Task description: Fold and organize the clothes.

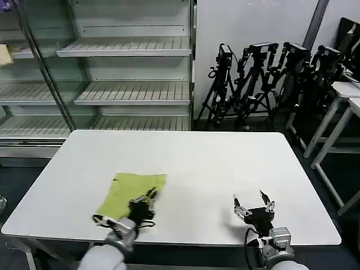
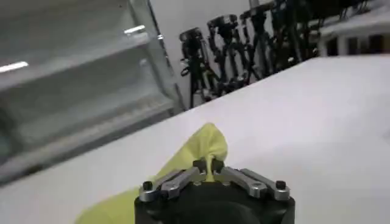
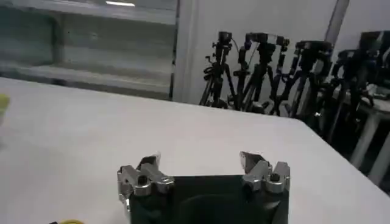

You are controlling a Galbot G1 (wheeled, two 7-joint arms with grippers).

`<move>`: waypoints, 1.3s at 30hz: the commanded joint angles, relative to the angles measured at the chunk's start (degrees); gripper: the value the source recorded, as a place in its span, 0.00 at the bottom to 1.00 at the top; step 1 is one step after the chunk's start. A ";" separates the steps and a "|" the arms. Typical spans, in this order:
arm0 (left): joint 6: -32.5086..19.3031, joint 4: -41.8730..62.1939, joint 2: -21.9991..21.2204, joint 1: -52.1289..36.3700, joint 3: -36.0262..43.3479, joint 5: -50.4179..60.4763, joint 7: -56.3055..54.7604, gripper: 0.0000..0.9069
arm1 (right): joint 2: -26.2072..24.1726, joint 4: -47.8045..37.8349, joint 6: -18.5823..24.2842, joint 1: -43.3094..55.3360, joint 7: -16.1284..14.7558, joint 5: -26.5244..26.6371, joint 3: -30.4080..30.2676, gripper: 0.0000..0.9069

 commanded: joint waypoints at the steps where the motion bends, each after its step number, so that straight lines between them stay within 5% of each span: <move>1: 4.73 5.85 -11.16 -15.59 14.06 -20.53 -21.47 0.01 | -0.36 0.54 -0.44 1.16 0.04 0.66 3.17 1.00; 6: 4.69 7.42 -13.25 -18.62 14.07 -26.07 -24.47 0.07 | -0.58 0.14 -0.78 2.69 -0.03 0.98 4.28 1.00; 7: 4.71 7.14 -13.10 -18.58 14.69 -26.10 -23.44 1.00 | -0.62 -0.04 -0.78 3.19 -0.12 0.95 4.47 1.00; 20: 2.41 2.58 -12.89 -16.97 14.22 -20.05 -16.47 1.00 | 0.94 -5.71 4.04 12.71 -2.07 -0.51 3.60 1.00; 34: -15.62 6.04 -3.62 -2.74 -23.79 -6.15 12.79 1.00 | 5.78 -12.65 8.46 19.74 -3.41 -7.33 -4.97 1.00; 39: -19.42 8.50 -3.03 0.24 -27.58 -6.27 15.81 1.00 | 7.24 -15.42 8.59 21.69 -3.68 -8.78 -6.91 1.00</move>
